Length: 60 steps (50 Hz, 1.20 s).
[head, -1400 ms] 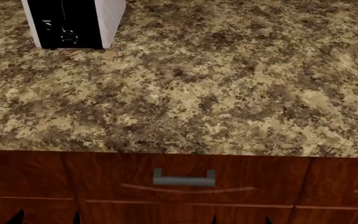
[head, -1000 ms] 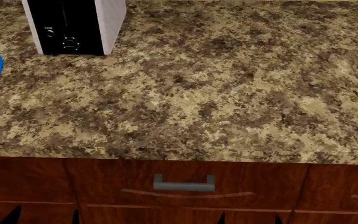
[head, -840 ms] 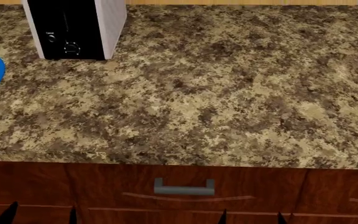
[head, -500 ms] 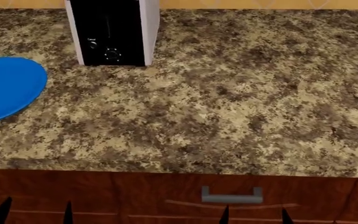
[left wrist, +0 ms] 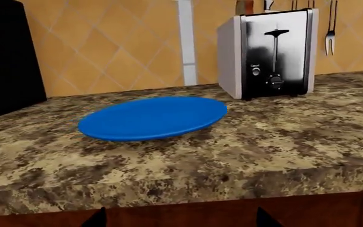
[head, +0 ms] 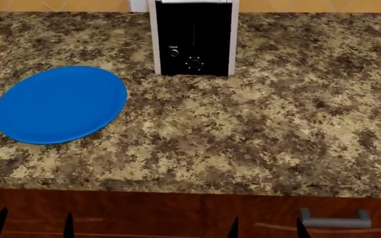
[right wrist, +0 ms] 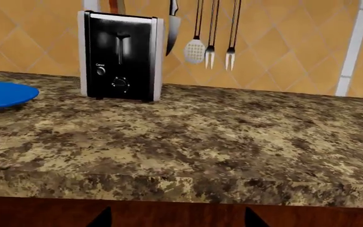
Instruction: Place the toasted item on a plate.
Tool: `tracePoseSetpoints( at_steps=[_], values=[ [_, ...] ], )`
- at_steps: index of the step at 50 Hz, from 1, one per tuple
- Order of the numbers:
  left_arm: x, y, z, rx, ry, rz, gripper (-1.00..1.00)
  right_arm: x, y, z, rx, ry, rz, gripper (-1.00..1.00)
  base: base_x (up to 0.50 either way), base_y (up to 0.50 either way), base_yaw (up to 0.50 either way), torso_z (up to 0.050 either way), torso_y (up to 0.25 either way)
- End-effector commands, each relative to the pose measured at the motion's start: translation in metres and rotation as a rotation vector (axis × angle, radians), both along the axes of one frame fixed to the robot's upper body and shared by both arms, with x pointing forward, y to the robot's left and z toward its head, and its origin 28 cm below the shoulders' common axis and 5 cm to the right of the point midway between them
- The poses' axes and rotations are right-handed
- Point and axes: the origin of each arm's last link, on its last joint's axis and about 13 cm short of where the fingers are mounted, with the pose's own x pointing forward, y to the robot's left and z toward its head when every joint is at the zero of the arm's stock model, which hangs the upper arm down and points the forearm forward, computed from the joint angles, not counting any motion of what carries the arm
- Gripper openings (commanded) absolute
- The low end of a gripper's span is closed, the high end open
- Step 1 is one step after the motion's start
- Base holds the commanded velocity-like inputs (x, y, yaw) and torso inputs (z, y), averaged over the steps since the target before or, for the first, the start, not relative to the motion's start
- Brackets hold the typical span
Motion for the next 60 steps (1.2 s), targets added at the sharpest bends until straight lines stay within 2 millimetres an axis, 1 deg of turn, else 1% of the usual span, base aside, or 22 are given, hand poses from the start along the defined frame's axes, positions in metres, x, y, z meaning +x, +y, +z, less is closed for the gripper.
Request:
tracePoseSetpoints(
  at_steps=[1, 2, 4, 5, 18, 22, 24, 26, 29, 30, 31, 32, 34, 36, 41, 42, 46, 49, 52, 56, 57, 60],
  values=[
    [-0.001, 0.000, 0.008, -0.007, -0.009, -0.017, 1.00, -0.002, 0.002, 0.009, -0.006, -0.009, 0.015, 1.00, 0.06, 0.50, 0.00, 0.050, 0.000],
    [0.000, -0.001, 0.016, 0.005, -0.023, -0.022, 1.00, 0.000, 0.000, 0.015, 0.020, -0.033, -0.009, 1.00, 0.06, 0.50, 0.00, 0.050, 0.000],
    [-0.001, -0.002, 0.016, 0.004, -0.022, -0.025, 1.00, 0.001, -0.001, 0.012, 0.040, -0.022, 0.005, 1.00, 0.00, 0.00, 0.00, 0.050, 0.000],
    [-0.001, -0.002, 0.017, 0.004, -0.023, -0.026, 1.00, 0.000, 0.001, 0.010, -0.023, -0.023, 0.016, 1.00, 0.00, 0.00, 0.00, 0.050, 0.000],
    [-0.004, -0.002, 0.016, -0.002, -0.033, -0.017, 1.00, -0.003, 0.001, 0.011, -0.017, -0.040, 0.011, 1.00, 0.00, 0.50, 0.00, 0.050, 0.000],
    [-0.004, -0.001, 0.015, -0.001, -0.030, -0.009, 1.00, -0.003, 0.001, 0.013, -0.006, -0.053, -0.001, 1.00, 0.00, 0.50, 0.00, 0.004, 0.000],
    [-0.002, 0.000, 0.018, 0.010, -0.021, 0.004, 1.00, 0.000, 0.000, 0.014, 0.023, -0.004, -0.010, 1.00, 0.00, 0.25, 0.00, 0.000, 0.000],
    [0.000, 0.001, 0.024, 0.015, -0.010, 0.030, 1.00, 0.001, 0.001, 0.022, -0.062, -0.015, -0.012, 1.00, 0.00, 0.00, 0.00, 0.000, 0.000],
    [0.006, 0.003, 0.042, 0.002, 0.002, 0.048, 1.00, 0.011, 0.001, 0.039, -0.052, 0.013, -0.045, 1.00, 0.00, 0.00, 0.00, 0.000, 0.000],
    [0.009, 0.004, 0.052, 0.005, -0.004, 0.059, 1.00, 0.019, 0.002, 0.047, -0.045, 0.032, -0.042, 1.00, 0.00, 0.00, 0.00, 0.000, 0.000],
    [0.017, 0.004, 0.065, 0.040, -0.009, 0.068, 1.00, 0.032, 0.002, 0.057, -0.136, 0.036, -0.081, 1.00, 0.00, 0.00, 0.00, 0.000, 0.000],
    [0.023, 0.005, 0.076, 0.055, -0.026, 0.090, 1.00, 0.042, 0.001, 0.068, -0.108, 0.044, -0.094, 1.00, 0.00, 0.00, 0.00, 0.000, 0.000],
    [0.033, 0.006, 0.098, 0.050, -0.043, 0.096, 1.00, 0.051, -0.001, 0.090, -0.057, 0.056, -0.079, 1.00, 0.00, 0.00, 0.00, 0.000, 0.000],
    [0.041, 0.007, 0.111, 0.050, -0.048, 0.099, 1.00, 0.055, -0.002, 0.106, -0.065, 0.039, -0.069, 1.00, 0.00, 0.00, 0.00, 0.000, 0.000],
    [0.057, 0.006, 0.140, 0.032, -0.040, 0.080, 1.00, 0.067, -0.004, 0.122, -0.051, 0.065, -0.025, 1.00, 0.00, 0.00, 0.00, 0.000, 0.000],
    [0.061, 0.007, 0.150, 0.040, -0.059, 0.090, 1.00, 0.071, -0.004, 0.127, -0.054, 0.065, -0.015, 1.00, 0.00, 0.00, 0.00, 0.000, 0.000],
    [0.074, 0.010, 0.164, 0.047, -0.079, 0.131, 1.00, 0.075, -0.006, 0.141, -0.039, 0.014, 0.045, 1.00, 0.17, 0.00, 0.00, 0.000, 0.000],
    [0.076, 0.011, 0.178, 0.064, -0.098, 0.137, 1.00, 0.080, -0.007, 0.147, -0.038, 0.040, 0.051, 1.00, 0.50, 0.00, 0.00, 0.000, 0.000],
    [0.091, 0.011, 0.204, 0.054, -0.087, 0.111, 1.00, 0.088, -0.007, 0.168, -0.063, 0.052, 0.054, 1.00, 0.50, 0.00, 0.00, 0.000, 0.000],
    [0.105, 0.015, 0.227, 0.008, -0.071, 0.089, 1.00, 0.101, -0.009, 0.193, -0.076, 0.055, 0.064, 1.00, 0.50, 0.00, 0.00, 0.000, 0.000],
    [0.110, 0.017, 0.239, 0.020, -0.077, 0.102, 1.00, 0.109, -0.012, 0.207, -0.070, 0.057, 0.049, 1.00, 0.50, 0.00, 0.00, 0.000, 0.000],
    [0.120, 0.018, 0.261, 0.014, -0.066, 0.109, 1.00, 0.118, -0.013, 0.228, -0.041, 0.095, 0.070, 1.00, 0.33, 0.00, 0.00, 0.000, 0.000]
  ],
)
